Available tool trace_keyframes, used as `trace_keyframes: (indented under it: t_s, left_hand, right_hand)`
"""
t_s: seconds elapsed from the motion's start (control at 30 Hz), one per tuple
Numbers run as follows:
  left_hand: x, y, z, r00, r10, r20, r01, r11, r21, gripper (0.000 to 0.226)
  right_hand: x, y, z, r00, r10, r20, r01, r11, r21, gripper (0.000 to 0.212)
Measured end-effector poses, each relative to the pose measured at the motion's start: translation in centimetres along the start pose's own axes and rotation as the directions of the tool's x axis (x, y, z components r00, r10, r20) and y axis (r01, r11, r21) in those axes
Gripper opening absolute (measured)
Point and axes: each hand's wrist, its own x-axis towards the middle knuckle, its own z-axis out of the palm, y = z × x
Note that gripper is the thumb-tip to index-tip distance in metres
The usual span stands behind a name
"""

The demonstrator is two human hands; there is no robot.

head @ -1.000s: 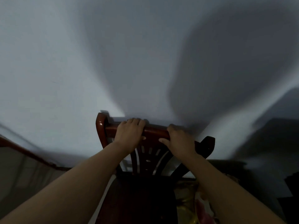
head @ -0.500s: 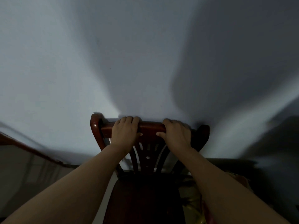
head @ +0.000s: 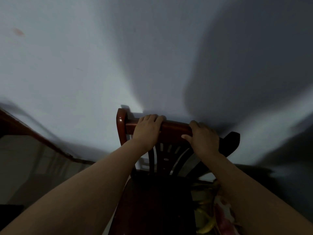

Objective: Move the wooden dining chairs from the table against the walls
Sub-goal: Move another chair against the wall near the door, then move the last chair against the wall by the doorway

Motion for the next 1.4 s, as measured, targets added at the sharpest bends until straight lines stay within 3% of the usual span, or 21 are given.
trace_keyframes:
  t_s: [0.3, 0.43, 0.77, 1.07, 1.4]
  left_hand:
    - [-1.3, -0.4, -1.9, 0.991, 0.015, 0.133, -0.021, 0.999, 0.041, 0.071]
    - [-2.3, -1.0, -3.0, 0.988, 0.007, 0.154, -0.016, 0.998, 0.058, 0.074]
    - [-7.2, -3.3, -6.1, 0.972, -0.079, 0.223, 0.060, 0.994, 0.089, 0.074]
    - [-15.6, -8.4, -10.5, 0.942, -0.215, 0.257, 0.185, 0.973, 0.136, 0.078]
    - [-33.1, -18.7, -16.2, 0.906, -0.407, 0.115, 0.387, 0.908, 0.162, 0.076]
  right_hand:
    - [-1.5, -0.9, -0.3, 0.993, 0.035, 0.116, -0.027, 0.997, -0.072, 0.070]
    - [-2.3, -2.3, -0.9, 0.992, 0.023, 0.127, -0.020, 0.999, -0.025, 0.082]
    - [-3.4, -7.2, -2.7, 0.982, -0.038, 0.185, 0.032, 0.999, 0.033, 0.071]
    - [-5.8, -16.8, -3.9, 0.969, -0.186, 0.160, 0.180, 0.982, 0.052, 0.076]
    - [-15.3, -33.0, -2.4, 0.917, -0.379, 0.127, 0.371, 0.925, 0.086, 0.077]
